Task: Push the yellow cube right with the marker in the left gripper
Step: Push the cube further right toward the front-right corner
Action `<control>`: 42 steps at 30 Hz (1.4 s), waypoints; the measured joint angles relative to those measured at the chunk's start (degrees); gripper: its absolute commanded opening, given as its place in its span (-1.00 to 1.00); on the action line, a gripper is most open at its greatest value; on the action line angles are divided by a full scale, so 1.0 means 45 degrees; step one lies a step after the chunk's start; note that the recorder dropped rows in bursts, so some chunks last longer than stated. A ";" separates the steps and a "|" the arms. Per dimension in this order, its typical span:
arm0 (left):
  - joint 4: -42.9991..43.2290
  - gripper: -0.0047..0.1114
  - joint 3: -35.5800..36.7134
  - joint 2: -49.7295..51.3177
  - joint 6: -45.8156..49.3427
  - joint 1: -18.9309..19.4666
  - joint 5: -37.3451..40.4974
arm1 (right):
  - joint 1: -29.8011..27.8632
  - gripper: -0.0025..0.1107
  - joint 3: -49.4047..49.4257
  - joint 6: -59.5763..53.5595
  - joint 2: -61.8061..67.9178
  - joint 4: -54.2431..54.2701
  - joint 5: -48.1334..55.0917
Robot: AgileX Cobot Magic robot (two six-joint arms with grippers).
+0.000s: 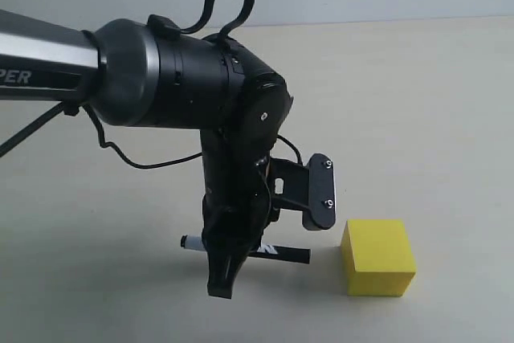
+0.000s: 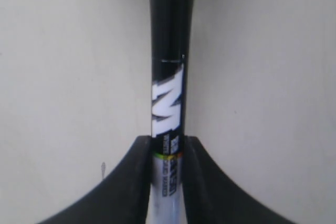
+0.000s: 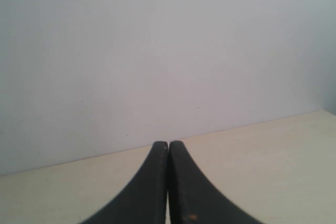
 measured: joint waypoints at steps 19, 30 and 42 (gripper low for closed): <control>-0.0736 -0.92 -0.1319 0.0519 0.0880 -0.1186 -0.1147 | 0.0000 -0.96 0.0000 0.0000 0.0000 0.0000 0.0000; -0.0786 -0.92 -0.2022 0.0889 0.0078 -0.1025 0.0740 | 0.0000 -0.96 0.0000 0.0000 0.0000 0.0000 0.0000; -0.0757 -0.92 -0.2030 0.0908 -0.0785 -0.1025 -0.1606 | 0.0000 -0.96 0.0000 0.0000 0.0000 0.0000 0.0000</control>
